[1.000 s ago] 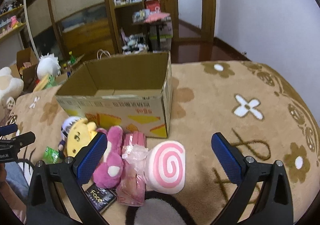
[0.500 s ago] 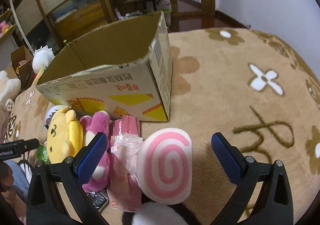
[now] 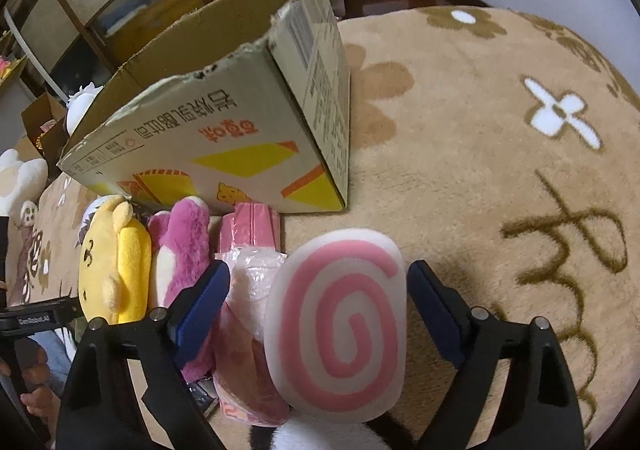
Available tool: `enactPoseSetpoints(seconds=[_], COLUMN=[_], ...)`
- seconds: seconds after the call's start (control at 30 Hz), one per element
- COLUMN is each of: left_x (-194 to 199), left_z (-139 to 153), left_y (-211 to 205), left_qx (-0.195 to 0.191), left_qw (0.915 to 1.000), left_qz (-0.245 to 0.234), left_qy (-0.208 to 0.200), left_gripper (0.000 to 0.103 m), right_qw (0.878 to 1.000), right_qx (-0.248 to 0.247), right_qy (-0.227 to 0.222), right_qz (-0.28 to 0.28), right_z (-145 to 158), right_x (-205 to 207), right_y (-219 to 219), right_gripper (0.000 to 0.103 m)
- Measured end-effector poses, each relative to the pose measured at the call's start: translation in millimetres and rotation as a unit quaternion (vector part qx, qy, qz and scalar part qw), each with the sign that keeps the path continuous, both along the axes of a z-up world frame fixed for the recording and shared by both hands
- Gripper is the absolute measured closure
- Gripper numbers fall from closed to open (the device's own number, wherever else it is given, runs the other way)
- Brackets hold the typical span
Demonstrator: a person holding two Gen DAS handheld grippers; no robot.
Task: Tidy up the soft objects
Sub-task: 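Grasp the pink-white swirl cushion with the right gripper while the left grasps the green tissue pack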
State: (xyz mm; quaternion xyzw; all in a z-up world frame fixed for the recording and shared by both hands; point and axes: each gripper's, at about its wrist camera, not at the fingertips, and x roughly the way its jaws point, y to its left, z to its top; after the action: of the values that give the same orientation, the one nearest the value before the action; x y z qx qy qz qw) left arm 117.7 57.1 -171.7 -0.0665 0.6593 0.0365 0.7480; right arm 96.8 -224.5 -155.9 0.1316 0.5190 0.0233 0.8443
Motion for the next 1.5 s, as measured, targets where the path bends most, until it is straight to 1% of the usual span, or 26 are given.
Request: enactPoseSetpoints(seconds=[0.17,0.2,0.23,0.3,0.37,0.43,0.47,0.53,0.6,0.87,1.0,1.17,1.33,1.4,1.43,1.47,1.5], left_x=[6,7,8,4,5,0,0,-5,-5,-10,-14,-16,-21,-22,-22,-23,-28], left_z=[-10,-12,-14,-16,-16,-15,-16,-16,-19,-19,-10,3,13,19,29,33,37], left_y=[-3,-3,-2,-3,-6,-10,-12,-12,-13,-11,-16,-25,-34,-32,-28,-30,-22], left_qx=[0.004,0.006,0.006,0.003,0.003,0.003,0.003,0.000,0.001,0.011,0.011,0.015,0.022,0.027,0.029,0.031,0.032], left_qw=[0.9999,0.9999,0.9999,0.9998,0.9999,0.9998,0.9998,0.9996,0.9995,0.9997,0.9997,0.9992,0.9984,0.9979,0.9975,0.9970,0.9967], left_qz=[-0.008,-0.008,-0.007,-0.008,-0.012,-0.015,-0.017,-0.018,-0.018,-0.016,-0.018,-0.020,-0.024,-0.027,-0.028,-0.029,-0.029], left_qy=[0.008,0.010,0.012,0.016,0.012,0.011,0.013,0.020,0.027,0.013,-0.008,-0.030,-0.046,-0.053,-0.057,-0.064,-0.068], left_gripper=[0.005,0.006,0.010,0.013,0.018,0.025,0.028,0.040,0.050,0.050,0.050,0.050,0.050,0.050,0.050,0.050,0.050], right_qw=[1.000,1.000,1.000,1.000,1.000,1.000,1.000,1.000,1.000,1.000,1.000,1.000,0.999,1.000,0.999,0.999,0.999], right_qx=[0.003,0.003,0.002,0.003,0.007,0.005,0.003,0.001,0.002,-0.004,-0.003,-0.004,-0.016,-0.012,-0.009,-0.009,-0.010], right_qy=[0.005,0.007,0.008,0.011,0.016,0.013,0.013,0.013,0.014,0.008,0.005,-0.010,-0.020,-0.023,-0.027,-0.032,-0.036], right_qz=[0.005,0.006,0.007,0.009,0.014,0.015,0.015,0.013,0.010,0.018,0.018,0.019,0.021,0.017,0.016,0.016,0.017], right_z=[-3,-3,-4,-5,-6,-5,-6,-5,-5,-2,0,8,15,19,22,25,27], right_x=[0,0,0,0,1,0,-1,-1,-1,-3,-4,-8,-10,-11,-12,-13,-15], right_y=[2,2,2,3,4,5,5,4,1,1,5,5,7,6,5,6,6], right_gripper=[0.009,0.010,0.010,0.023,0.031,0.037,0.042,0.046,0.049,0.054,0.058,0.058,0.058,0.058,0.058,0.058,0.058])
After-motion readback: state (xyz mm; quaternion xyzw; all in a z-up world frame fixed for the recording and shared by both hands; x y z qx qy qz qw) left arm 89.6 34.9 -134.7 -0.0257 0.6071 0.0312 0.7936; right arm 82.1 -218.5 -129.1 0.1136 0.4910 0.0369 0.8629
